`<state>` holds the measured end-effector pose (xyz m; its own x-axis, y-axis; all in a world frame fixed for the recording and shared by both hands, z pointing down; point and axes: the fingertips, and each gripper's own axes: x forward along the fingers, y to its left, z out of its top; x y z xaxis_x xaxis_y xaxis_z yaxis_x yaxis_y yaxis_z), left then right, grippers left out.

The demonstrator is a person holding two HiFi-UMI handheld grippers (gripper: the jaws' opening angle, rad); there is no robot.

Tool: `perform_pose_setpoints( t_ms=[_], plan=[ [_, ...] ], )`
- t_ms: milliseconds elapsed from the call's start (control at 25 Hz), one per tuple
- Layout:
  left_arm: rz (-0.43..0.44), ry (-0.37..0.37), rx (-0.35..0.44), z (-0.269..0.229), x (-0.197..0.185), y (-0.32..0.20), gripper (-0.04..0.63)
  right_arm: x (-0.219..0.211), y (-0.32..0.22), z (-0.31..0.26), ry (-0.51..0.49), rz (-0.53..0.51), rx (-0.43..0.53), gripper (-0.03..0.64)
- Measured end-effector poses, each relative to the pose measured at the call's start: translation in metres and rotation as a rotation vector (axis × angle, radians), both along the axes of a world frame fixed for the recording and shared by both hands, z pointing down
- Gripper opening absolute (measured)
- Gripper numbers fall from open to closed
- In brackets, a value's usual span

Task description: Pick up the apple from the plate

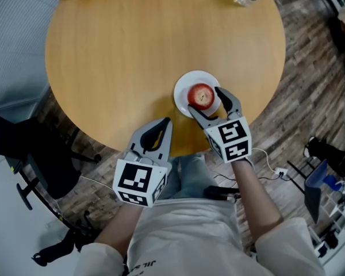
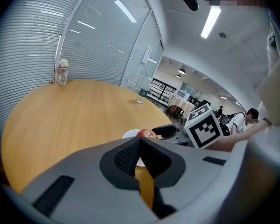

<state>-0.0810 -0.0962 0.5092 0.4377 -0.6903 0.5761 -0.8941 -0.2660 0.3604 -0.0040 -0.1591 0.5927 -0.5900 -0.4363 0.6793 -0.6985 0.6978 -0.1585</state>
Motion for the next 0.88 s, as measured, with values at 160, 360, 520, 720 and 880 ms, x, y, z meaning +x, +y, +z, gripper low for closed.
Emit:
perform_pose_setpoints(
  t_ms=[160, 360, 520, 720, 880],
  plan=[
    [-0.006, 0.002, -0.002, 0.001, -0.002, -0.001, 0.003, -0.003, 0.002, 0.007, 0.003, -0.003, -0.017, 0.383],
    [-0.008, 0.003, -0.004, 0.001, -0.004, 0.001, 0.003, -0.004, 0.002, 0.014, 0.03, 0.0, -0.026, 0.383],
    [-0.012, 0.001, -0.005, 0.002, -0.006, 0.001, 0.003, -0.002, 0.001, 0.017, 0.034, 0.009, -0.035, 0.382],
    [-0.015, 0.0, -0.006, 0.001, -0.008, -0.003, 0.003, -0.004, -0.002, 0.016, 0.027, 0.008, -0.037, 0.38],
    [-0.018, 0.0, -0.003, 0.0, -0.009, -0.003, 0.003, -0.004, -0.003, 0.014, 0.029, 0.007, -0.03, 0.38]
  ],
)
